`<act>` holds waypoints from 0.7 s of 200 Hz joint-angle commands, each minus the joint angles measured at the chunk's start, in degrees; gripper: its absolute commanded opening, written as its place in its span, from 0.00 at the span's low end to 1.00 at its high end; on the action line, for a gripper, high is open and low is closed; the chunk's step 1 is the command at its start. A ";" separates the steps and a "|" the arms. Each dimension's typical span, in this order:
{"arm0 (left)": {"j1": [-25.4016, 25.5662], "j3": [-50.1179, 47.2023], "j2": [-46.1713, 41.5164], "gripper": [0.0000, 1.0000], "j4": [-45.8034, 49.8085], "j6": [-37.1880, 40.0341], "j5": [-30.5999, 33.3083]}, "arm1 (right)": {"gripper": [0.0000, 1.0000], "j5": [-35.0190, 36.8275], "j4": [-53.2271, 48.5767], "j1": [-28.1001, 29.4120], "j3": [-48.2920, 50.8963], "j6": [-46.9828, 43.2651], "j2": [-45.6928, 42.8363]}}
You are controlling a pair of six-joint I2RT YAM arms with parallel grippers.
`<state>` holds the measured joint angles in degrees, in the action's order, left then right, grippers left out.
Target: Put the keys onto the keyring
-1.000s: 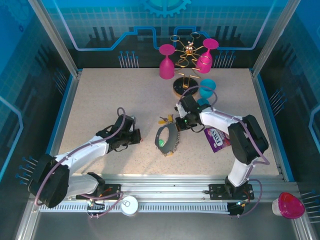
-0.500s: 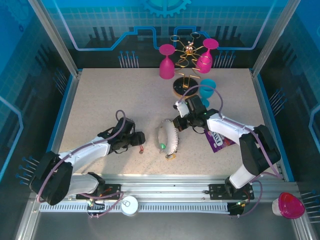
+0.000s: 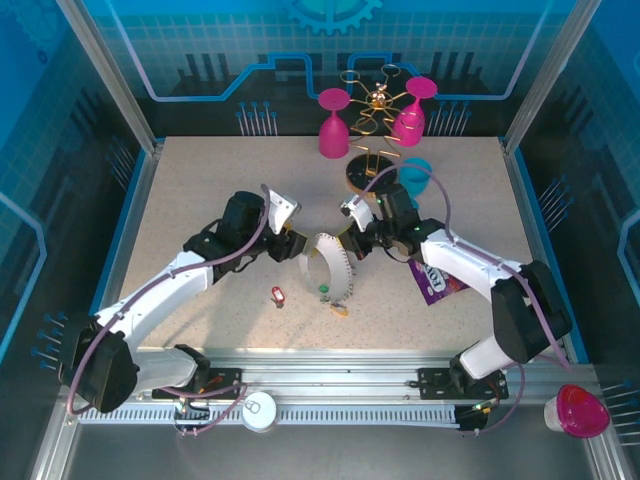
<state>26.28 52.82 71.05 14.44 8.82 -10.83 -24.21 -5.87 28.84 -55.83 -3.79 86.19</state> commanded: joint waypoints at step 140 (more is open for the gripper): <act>-2.23 7.31 7.62 0.66 3.94 16.40 -26.26 | 0.00 -1.12 7.40 4.56 3.27 -24.33 -12.64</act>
<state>24.43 57.34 76.93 16.49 24.14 -30.24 -23.24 -0.69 31.75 -52.69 -24.91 75.50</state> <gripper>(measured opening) 0.670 0.061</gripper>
